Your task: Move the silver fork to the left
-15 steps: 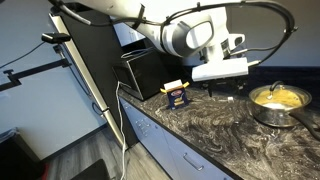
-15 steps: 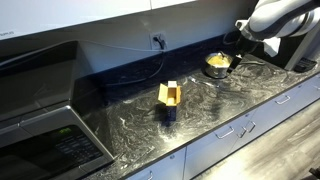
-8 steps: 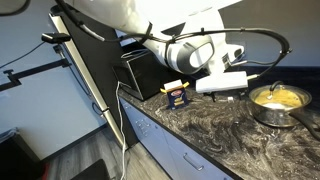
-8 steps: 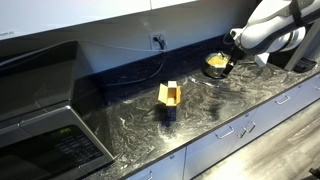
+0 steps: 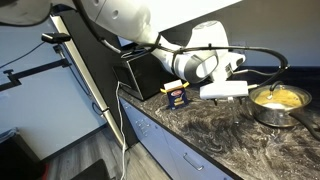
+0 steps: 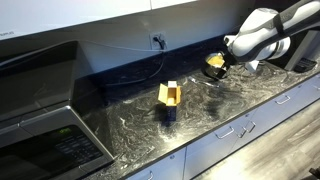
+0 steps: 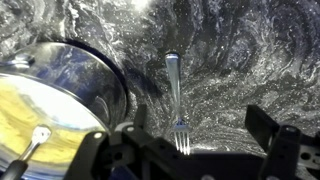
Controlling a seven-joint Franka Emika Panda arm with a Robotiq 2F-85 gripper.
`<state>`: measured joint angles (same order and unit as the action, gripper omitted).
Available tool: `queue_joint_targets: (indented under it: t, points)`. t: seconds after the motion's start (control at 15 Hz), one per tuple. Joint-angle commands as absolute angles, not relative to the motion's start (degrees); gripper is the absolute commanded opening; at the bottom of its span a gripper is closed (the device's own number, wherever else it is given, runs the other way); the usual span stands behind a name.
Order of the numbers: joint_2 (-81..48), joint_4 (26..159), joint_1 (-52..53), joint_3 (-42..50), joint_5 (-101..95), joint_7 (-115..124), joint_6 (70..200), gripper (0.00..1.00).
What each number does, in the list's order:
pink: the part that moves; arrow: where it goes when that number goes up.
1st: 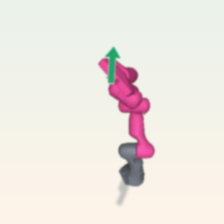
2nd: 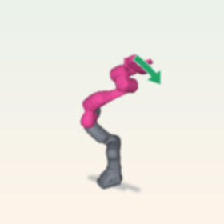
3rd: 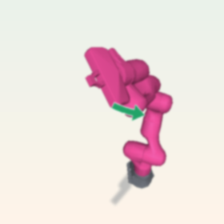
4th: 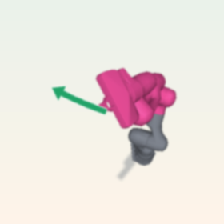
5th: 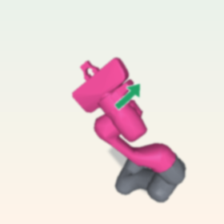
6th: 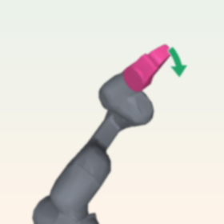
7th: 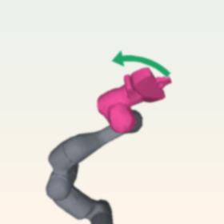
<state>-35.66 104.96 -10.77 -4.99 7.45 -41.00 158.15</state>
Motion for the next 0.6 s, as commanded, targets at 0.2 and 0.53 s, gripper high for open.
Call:
queue_joint_targets:
  t: [0.2,0.53]
  points:
    - [-41.38,99.44,-11.3,-6.27,4.47,-37.18,160.26,1.0]
    - [-44.01,96.67,-11.45,-6.36,1.75,-34.32,159.84,0.74]
